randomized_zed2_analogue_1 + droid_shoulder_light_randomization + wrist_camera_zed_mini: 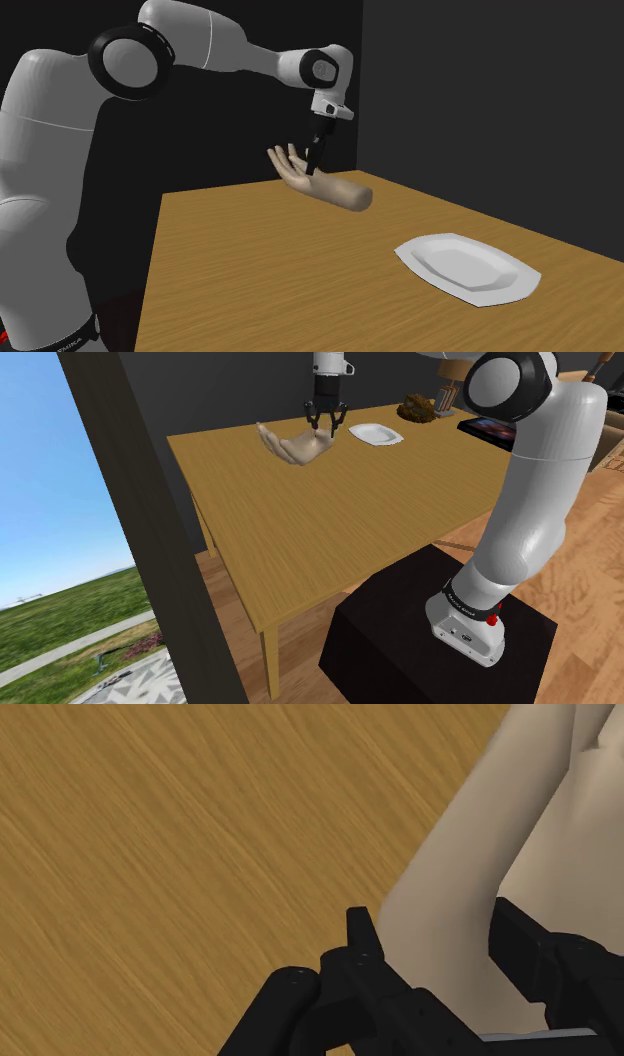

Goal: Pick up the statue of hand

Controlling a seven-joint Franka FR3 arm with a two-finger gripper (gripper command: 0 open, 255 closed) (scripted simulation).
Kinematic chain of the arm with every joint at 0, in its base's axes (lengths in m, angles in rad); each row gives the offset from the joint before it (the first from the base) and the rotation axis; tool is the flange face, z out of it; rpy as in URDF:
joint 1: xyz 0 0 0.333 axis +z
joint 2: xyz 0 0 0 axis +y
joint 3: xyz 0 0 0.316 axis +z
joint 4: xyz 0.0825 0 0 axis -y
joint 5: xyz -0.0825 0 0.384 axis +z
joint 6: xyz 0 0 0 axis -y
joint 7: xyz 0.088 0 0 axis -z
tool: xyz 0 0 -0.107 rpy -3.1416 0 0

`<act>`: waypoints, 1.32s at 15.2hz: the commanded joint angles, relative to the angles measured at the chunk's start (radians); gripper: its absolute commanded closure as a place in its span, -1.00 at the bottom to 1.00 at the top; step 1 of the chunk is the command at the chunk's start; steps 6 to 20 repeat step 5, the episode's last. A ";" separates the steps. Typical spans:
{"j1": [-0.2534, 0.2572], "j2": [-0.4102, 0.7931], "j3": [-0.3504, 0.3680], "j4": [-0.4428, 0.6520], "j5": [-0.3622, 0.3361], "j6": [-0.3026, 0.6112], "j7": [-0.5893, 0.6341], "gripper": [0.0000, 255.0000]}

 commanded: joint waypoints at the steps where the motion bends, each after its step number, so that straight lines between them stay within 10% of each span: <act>1: 0.002 0.005 0.001 0.039 0.000 -0.031 0.005 1.00; 20: 0.002 0.010 0.002 0.076 0.000 -0.063 0.008 1.00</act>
